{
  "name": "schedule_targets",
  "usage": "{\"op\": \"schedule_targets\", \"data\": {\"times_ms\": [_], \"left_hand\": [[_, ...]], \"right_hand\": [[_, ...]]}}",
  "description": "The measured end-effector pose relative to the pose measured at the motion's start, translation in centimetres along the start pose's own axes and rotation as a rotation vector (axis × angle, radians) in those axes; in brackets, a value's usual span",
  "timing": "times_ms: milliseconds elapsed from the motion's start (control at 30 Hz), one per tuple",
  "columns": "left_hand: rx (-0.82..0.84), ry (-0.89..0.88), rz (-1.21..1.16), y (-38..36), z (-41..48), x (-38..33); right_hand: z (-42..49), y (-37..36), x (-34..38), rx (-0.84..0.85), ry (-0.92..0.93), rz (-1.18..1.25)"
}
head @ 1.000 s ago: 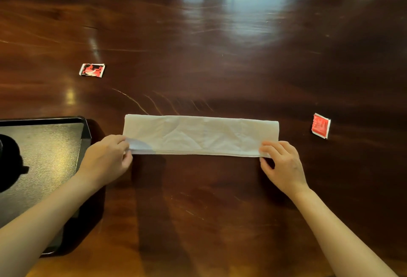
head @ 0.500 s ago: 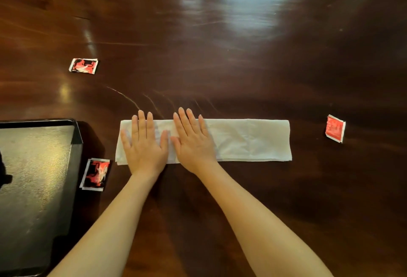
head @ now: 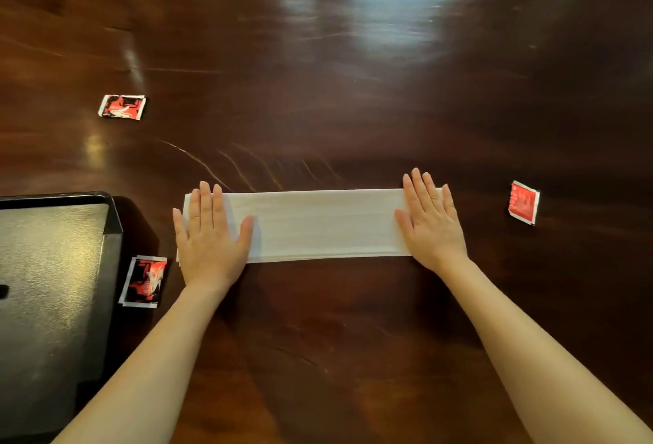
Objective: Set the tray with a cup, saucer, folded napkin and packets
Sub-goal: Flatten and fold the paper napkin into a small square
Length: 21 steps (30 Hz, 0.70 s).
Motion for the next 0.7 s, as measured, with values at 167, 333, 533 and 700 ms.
{"op": "schedule_targets", "data": {"times_ms": [167, 333, 533, 700], "left_hand": [[0.071, 0.02, -0.01, 0.6, 0.0, -0.4], [0.059, -0.302, -0.013, 1.3, -3.0, -7.7], [0.339, -0.612, 0.068, -2.1, -8.3, -15.3], [0.329, -0.589, -0.11, 1.2, -9.1, -16.8]], "right_hand": [[-0.7, 1.3, -2.9, -0.014, 0.036, 0.042], [-0.4, 4.6, -2.7, -0.075, 0.011, 0.149], [-1.4, 7.7, -2.5, 0.245, -0.103, 0.54], [-4.7, 12.7, 0.4, 0.416, 0.116, 1.096]]}}
Point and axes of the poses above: each hand's wrist, its own z-axis towards the middle knuckle, its own y-axis out of the back of the hand, x = y × z, the point moved 4 cm from there along z, towards the middle knuckle, and after that the axes turned 15 degrees about x, right-handed, at the moved point
